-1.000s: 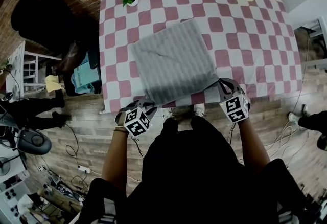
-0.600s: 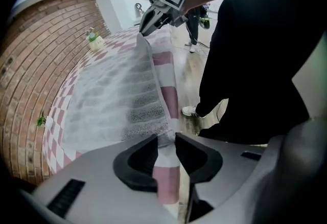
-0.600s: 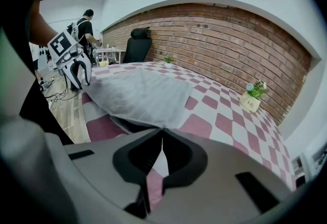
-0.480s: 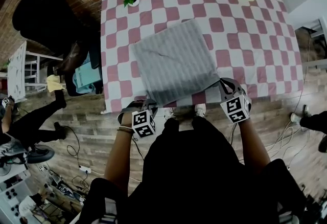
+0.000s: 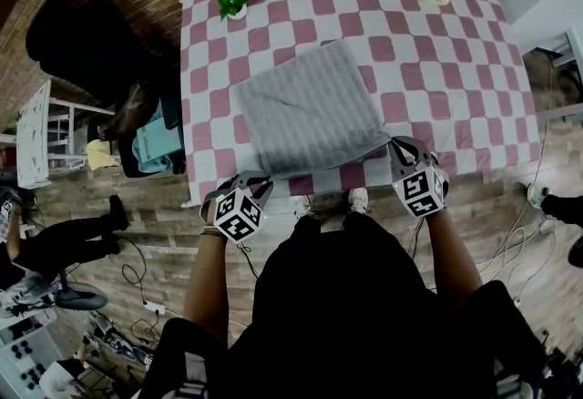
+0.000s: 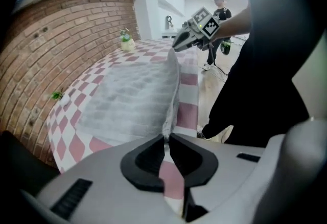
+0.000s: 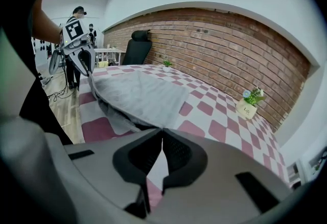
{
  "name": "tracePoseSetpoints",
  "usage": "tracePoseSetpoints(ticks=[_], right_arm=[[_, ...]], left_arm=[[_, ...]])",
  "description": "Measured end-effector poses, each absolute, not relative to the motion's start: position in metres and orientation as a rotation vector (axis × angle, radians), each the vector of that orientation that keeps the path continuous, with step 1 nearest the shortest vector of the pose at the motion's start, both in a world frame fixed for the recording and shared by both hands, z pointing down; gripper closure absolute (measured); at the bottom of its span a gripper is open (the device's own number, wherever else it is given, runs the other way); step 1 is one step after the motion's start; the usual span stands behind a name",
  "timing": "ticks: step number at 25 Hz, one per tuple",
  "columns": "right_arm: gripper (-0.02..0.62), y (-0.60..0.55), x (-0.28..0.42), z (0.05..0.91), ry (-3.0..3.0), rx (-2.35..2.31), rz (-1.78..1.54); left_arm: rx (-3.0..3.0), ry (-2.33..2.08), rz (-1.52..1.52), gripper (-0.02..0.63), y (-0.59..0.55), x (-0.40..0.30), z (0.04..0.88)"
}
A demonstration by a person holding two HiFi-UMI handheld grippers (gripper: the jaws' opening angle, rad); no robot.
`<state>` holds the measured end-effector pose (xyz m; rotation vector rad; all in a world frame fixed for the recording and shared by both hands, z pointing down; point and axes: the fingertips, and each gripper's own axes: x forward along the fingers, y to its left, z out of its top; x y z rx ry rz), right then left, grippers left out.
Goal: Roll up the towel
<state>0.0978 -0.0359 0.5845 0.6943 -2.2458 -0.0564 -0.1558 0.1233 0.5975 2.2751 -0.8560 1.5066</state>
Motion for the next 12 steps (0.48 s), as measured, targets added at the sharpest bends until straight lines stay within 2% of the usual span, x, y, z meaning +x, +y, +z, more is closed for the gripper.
tracePoseSetpoints(ticks=[12], right_arm=[[0.589, -0.110, 0.055, 0.498, -2.324, 0.743, -0.333]], left_arm=[[2.384, -1.475, 1.392, 0.575, 0.024, -0.215, 0.491]])
